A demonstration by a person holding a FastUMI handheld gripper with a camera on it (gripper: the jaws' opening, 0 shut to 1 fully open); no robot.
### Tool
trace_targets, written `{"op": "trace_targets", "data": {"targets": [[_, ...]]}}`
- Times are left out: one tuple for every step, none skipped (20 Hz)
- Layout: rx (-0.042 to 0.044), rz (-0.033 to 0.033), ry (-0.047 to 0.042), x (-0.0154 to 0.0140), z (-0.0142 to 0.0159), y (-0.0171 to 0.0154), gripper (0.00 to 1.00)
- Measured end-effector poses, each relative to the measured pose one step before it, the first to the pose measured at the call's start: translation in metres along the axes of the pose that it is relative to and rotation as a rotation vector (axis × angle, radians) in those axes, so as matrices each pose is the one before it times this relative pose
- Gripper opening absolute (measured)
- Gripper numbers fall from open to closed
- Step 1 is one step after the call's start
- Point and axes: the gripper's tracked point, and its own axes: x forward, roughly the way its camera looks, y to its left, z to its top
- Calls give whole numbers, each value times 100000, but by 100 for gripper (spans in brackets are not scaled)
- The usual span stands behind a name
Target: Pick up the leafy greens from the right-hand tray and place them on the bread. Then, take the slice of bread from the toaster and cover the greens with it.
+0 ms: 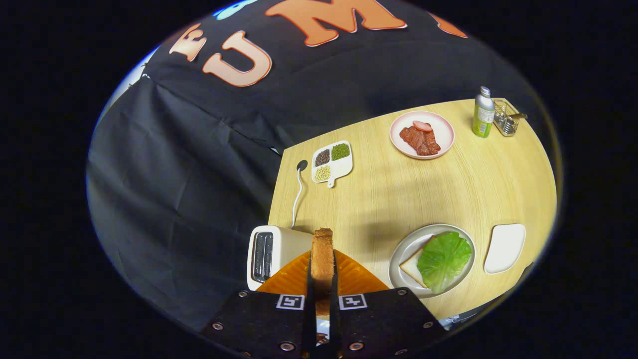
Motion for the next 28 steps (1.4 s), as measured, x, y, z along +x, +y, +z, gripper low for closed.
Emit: {"op": "trace_targets", "data": {"targets": [[1345,2620,-584,-305,-94,-986,11],[1019,1625,-697,-286,-76,-1305,11],[606,1877,-446,-270,-29,-1163,11],[1053,1494,-548,-326,-201,-1122,11],[1067,2603,-404,-168,-70,-883,11],[1548,2311,-488,-291,-109,-918,11],[1209,2835,-379,-216,-42,-721,11],[1202,2203,-471,-333,-89,-796,11],[1064,2109,-207,-183,-124,-885,11],[1394,1786,-420,-232,-93,-872,11],[1383,1758,-76,37,-152,-864,11],[1768,1173,-59,-138,-112,-1021,11],[1857,1527,367,111,-160,-750,11],[1287,1641,214,-57,-241,-609,11],[199,1126,467,-143,-80,-797,11],[168,500,700,160,-532,-481,11],[464,-121,919,266,-281,-740,11],[453,1146,138,111,-233,-256,10],[-92,358,649,99,-225,-288,11],[-787,901,280,3,-286,-53,11],[-1157,-365,304,262,-93,-310,10],[-1222,807,402,294,-170,73,11],[-1746,-980,305,448,-121,-292,11],[-1723,-1648,560,353,-209,-701,10],[-1596,-2453,772,542,-172,-776,11],[-1355,-1092,1273,476,-374,-412,10],[-914,-1246,1515,561,-345,-399,10],[-1316,-1143,1321,368,-444,-385,10]]}}
